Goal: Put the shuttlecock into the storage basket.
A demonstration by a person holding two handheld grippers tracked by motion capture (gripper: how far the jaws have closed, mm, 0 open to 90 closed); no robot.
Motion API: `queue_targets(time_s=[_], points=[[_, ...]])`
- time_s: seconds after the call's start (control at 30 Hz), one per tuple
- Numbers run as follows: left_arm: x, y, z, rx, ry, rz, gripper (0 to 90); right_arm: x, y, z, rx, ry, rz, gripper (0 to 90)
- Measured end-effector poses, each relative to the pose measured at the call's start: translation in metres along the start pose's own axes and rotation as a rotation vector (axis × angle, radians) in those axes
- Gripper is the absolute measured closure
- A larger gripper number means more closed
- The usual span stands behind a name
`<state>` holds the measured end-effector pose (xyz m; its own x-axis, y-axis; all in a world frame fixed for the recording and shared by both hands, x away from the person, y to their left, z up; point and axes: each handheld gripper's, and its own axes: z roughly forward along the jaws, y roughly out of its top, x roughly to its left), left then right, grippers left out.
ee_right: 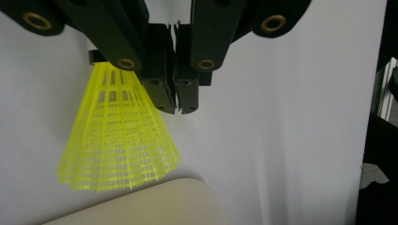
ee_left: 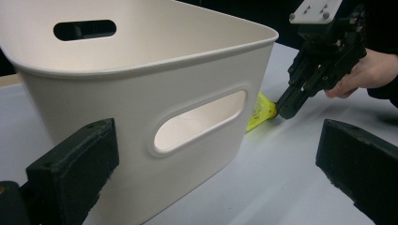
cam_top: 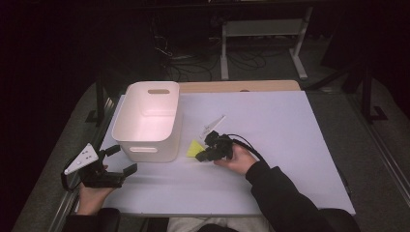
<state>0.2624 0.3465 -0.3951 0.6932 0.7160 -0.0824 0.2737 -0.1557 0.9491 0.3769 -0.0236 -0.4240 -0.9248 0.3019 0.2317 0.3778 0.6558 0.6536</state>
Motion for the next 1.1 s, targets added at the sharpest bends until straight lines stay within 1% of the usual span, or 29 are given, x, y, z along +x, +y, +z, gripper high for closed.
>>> queue_targets(time_s=[0.2, 0.33, 0.4, 0.5, 0.6, 0.67, 0.83, 0.93, 1.0, 1.1], points=[[0.000, 0.000, 0.000, 0.000, 0.001, -0.001, 0.0, 0.001, 0.002, -0.011, -0.004, 0.007, -0.013, 79.2], [0.000, 0.000, 0.000, 0.000, 0.001, 0.000, 0.0, 0.002, 0.004, -0.020, -0.010, -0.001, -0.018, 73.9], [0.000, 0.000, 0.000, 0.000, 0.001, -0.001, 0.0, 0.002, 0.005, -0.024, -0.017, -0.004, -0.016, 67.0], [0.000, 0.000, 0.000, 0.000, 0.001, 0.000, 0.0, 0.001, 0.007, -0.030, -0.015, -0.024, -0.017, 58.8], [0.000, 0.000, 0.000, 0.000, 0.002, -0.001, 0.0, 0.000, 0.009, -0.036, -0.003, -0.031, -0.021, 48.2], [0.000, 0.000, 0.000, 0.000, 0.002, -0.001, 0.0, 0.000, 0.011, -0.039, 0.000, -0.042, -0.027, 44.5], [0.000, 0.000, 0.000, 0.000, 0.002, -0.001, 0.0, -0.003, 0.012, -0.047, -0.013, -0.058, -0.013, 35.9], [0.000, 0.000, 0.000, -0.001, 0.003, -0.002, 0.0, -0.004, 0.013, -0.051, -0.008, -0.070, -0.010, 29.8], [0.000, 0.000, 0.000, -0.001, 0.002, -0.002, 0.0, -0.005, 0.015, -0.052, -0.003, -0.075, -0.010, 23.8], [0.000, 0.000, 0.000, 0.000, 0.001, -0.002, 0.0, -0.007, 0.017, -0.052, 0.005, -0.102, -0.007, 17.1]])
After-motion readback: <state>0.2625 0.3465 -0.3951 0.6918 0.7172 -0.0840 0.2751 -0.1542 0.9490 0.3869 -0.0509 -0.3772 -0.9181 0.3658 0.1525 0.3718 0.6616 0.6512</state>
